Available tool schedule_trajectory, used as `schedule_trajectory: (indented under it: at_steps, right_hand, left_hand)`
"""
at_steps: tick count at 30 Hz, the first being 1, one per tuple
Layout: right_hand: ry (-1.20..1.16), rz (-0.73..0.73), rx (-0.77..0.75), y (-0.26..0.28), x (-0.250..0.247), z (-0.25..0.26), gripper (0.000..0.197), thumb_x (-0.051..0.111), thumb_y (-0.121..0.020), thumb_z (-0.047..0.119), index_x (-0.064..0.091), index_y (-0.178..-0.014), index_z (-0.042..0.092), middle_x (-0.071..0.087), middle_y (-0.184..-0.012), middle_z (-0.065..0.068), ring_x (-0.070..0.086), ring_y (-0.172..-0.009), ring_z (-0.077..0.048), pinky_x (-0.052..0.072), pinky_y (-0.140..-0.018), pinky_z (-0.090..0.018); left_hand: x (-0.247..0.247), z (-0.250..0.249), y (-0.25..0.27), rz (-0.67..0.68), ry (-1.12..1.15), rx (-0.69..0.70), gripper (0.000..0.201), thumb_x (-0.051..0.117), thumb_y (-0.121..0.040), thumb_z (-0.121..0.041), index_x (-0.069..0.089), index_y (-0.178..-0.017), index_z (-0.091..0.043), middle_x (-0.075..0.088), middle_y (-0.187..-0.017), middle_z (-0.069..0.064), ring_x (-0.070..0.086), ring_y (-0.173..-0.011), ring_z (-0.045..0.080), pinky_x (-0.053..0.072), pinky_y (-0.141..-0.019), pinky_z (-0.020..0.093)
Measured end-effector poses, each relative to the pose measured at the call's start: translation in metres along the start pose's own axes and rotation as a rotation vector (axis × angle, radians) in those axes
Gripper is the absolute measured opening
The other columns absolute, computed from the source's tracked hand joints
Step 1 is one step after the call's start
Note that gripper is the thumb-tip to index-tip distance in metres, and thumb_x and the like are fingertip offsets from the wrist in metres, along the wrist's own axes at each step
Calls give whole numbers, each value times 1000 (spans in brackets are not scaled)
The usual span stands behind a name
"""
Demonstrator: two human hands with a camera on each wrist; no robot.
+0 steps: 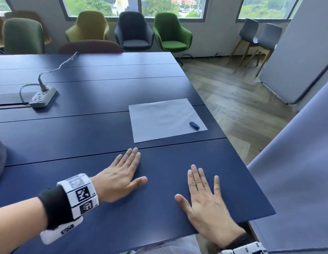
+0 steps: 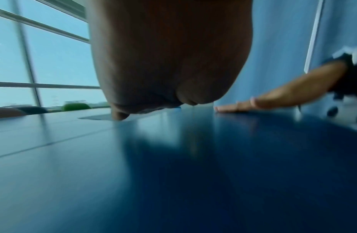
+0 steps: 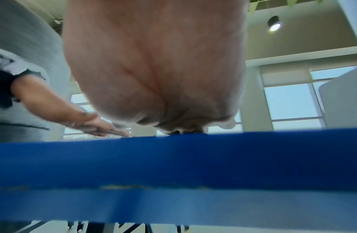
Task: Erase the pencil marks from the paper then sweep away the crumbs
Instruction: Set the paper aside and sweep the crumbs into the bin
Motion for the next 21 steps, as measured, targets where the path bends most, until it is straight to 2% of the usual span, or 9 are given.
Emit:
schedule_trajectory:
  at_steps: [1,3,4,5,10,14,16,18,21]
  right_hand:
    - [-35,6,-6,4,-6,-2,84,11,-95,69,29,-148,6,23,-158,-7,12,-145,-14,9,-110,-49]
    - [-170,-105,-43,15,-25,-4,97,-14,-79,80,-9,-152,16,-19,-160,6,-21,-144,-3,-16,-115,-39]
    - [-261,-103,-6,22,-31,-10,99,-24,-69,82,-22,-147,21,-33,-153,12,-32,-138,1,-25,-112,-34]
    - [-321,-124,23,28,-36,-17,99,-27,-65,83,-26,-145,24,-37,-150,16,-35,-136,3,-29,-110,-29]
    - [-463,-281,156,51,-23,-57,91,-7,-83,78,-2,-150,18,-10,-159,11,-17,-143,4,-20,-114,-21]
    - [-461,-422,154,59,-10,-69,78,9,-97,62,18,-150,5,2,-160,9,3,-146,-6,-8,-117,-23]
    - [-506,-503,176,63,-12,-73,73,12,-100,56,26,-148,4,6,-159,11,9,-146,-8,-4,-118,-24]
    - [-494,-522,175,64,-16,-72,69,13,-100,55,27,-149,7,12,-160,9,14,-145,-11,1,-118,-30]
    - [-293,-436,4,53,-20,-27,68,18,-100,55,37,-145,6,33,-155,-7,28,-142,-22,14,-113,-50]
  left_hand:
    - [5,-8,-11,5,-35,22,124,-34,-48,-89,-30,-146,-13,-38,-153,2,-39,-138,14,-20,-116,29]
    - [13,-30,-30,8,-78,59,124,-37,-45,-87,-32,-144,-12,-41,-152,4,-41,-136,17,-20,-117,35]
    - [15,-41,-38,13,-86,74,124,-35,-46,-87,-33,-144,-12,-41,-151,5,-41,-137,18,-20,-117,37]
    - [17,-54,-46,22,-92,92,122,-32,-49,-88,-32,-144,-12,-41,-151,5,-41,-137,18,-20,-117,38]
    - [26,-131,-74,73,-167,213,104,2,-81,-84,-27,-149,-9,-38,-153,7,-39,-138,17,-18,-118,40]
    - [38,-201,-78,136,-180,387,109,-14,-69,-82,-22,-151,-11,-33,-156,5,-36,-140,14,-20,-117,40]
    - [34,-223,-76,204,-44,452,90,-6,-88,-74,-19,-152,-12,-28,-158,1,-31,-142,10,-19,-118,38]
    - [17,-219,-79,241,240,422,74,7,-100,-58,-18,-153,-14,-24,-160,-4,-24,-144,6,-14,-119,34]
    - [-20,-177,-84,180,550,271,76,8,-94,-65,-17,-153,-23,-22,-157,-17,-18,-145,2,-7,-121,29]
Point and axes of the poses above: each hand's wrist, its own y-axis away from the middle knuckle, its own x-axis out of the palm, z = x × y, the point moved 10 cm from there along -y, towards the middle knuckle
